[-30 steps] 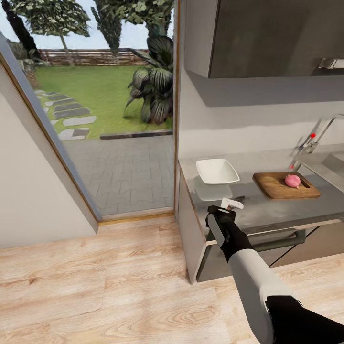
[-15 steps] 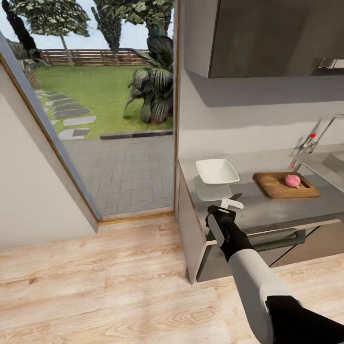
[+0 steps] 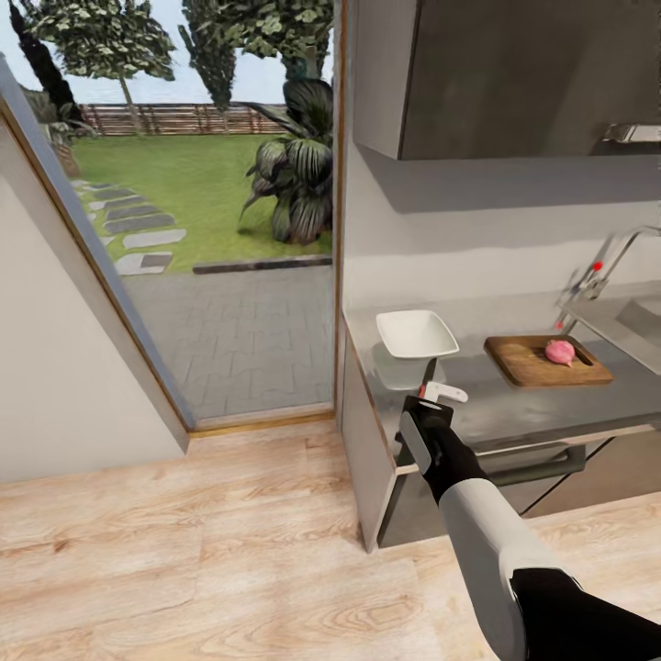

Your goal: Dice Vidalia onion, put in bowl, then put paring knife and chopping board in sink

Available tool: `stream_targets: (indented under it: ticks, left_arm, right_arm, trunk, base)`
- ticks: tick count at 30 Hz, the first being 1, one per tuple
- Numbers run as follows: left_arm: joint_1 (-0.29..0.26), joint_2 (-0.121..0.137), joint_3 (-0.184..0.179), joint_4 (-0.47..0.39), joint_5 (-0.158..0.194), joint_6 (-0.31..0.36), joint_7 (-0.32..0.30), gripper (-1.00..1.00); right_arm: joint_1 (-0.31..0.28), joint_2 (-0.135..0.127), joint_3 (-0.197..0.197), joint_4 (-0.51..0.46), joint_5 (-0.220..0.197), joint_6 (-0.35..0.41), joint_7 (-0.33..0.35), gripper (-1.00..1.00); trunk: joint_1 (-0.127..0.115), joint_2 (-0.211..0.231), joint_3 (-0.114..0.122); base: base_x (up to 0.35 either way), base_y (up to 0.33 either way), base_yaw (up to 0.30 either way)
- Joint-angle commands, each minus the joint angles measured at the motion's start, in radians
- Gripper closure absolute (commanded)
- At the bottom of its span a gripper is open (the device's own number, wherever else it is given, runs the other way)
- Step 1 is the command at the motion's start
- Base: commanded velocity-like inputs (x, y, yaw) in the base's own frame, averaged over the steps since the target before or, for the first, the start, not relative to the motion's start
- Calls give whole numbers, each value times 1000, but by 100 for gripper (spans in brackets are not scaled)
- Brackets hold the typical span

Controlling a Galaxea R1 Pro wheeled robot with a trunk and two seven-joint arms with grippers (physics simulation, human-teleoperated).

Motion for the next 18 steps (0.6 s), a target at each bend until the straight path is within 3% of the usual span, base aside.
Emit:
stream_targets:
  ticks: [1,13,18]
  left_arm:
    - [0,2,-8,-2,10,-2,6,-100]
    - [0,2,-8,-2,10,-2,6,-100]
    - [0,2,-8,-2,10,-2,6,-100]
  right_arm:
    - [-1,1,-1,-2,-8,2,-5,100]
    - [-1,1,-1,-2,-8,2,-5,100]
    - [-1,1,-1,-2,-8,2,-5,100]
  trunk:
    - [1,-2,0]
    - [1,-2,19]
    - [1,-2,27]
  base:
    - [0,0,0]
    - [-3,0,0]
    - [-234,0,0]
